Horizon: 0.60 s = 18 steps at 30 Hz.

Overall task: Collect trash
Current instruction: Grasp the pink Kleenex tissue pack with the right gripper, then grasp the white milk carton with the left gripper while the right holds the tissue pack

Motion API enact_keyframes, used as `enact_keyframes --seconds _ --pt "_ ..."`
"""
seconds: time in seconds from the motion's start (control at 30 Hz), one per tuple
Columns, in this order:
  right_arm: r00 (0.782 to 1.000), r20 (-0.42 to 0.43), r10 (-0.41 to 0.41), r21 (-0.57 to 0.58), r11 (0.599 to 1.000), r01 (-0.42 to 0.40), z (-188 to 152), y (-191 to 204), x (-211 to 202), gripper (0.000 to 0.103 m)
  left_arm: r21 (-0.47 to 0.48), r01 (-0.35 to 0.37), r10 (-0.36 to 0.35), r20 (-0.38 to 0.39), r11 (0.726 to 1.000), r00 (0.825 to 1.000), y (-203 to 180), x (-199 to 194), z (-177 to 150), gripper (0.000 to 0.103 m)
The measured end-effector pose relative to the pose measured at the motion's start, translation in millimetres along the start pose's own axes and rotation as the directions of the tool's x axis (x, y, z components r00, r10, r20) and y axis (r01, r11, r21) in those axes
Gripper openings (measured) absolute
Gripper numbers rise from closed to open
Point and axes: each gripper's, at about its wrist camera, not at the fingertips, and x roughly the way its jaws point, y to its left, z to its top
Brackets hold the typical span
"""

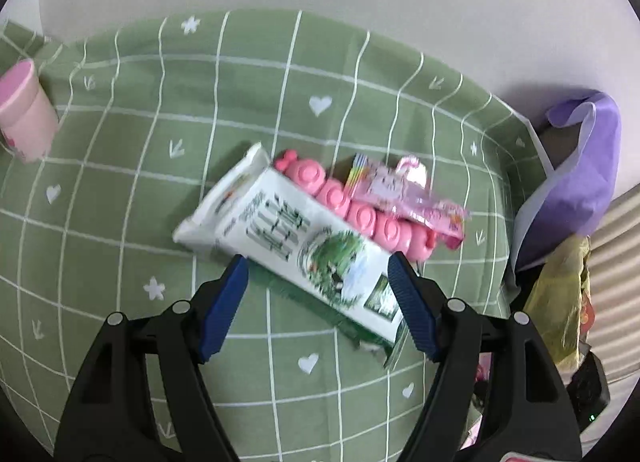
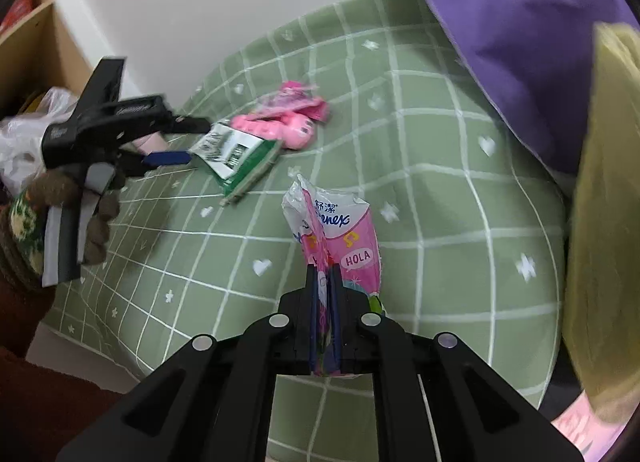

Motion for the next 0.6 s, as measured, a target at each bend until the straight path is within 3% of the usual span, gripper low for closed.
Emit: enact_keyframes --seconds 0.03,0.1,0.23,0.37,0.5,0.6 --pt "1.000 0.012 -0.004 -0.031 1.000 0.005 5 5 0 0.017 0.007 -0.004 0.004 0.011 1.000 1.000 -1 -4 0 0.068" --pt "0.999 0.028 0.023 -0.097 0.995 -0.020 21 16 5 0.042 0.019 -0.007 0.007 0.028 1.000 1.000 0 -12 -2 0.068" --pt "0.997 0.031 0.075 -0.157 0.985 -0.069 58 33 34 0.044 0.024 -0.049 0.048 0.057 0.998 0.997 19 -33 -11 0.068" --pt "0.986 -0.003 0.165 -0.148 0.975 -0.164 89 40 72 0.044 0.024 -0.096 0.095 0.069 0.995 0.993 35 -49 -21 0.068" --pt "0.989 -0.034 0.142 -0.128 0.981 -0.145 102 42 102 0.044 0.036 -0.120 0.116 0.097 0.992 0.989 43 -67 -26 0.068" --pt "0.980 -0.069 0.184 -0.093 0.977 -0.190 97 44 110 0.044 0.031 -0.114 0.110 0.112 0.993 0.988 46 -73 -27 0.068"
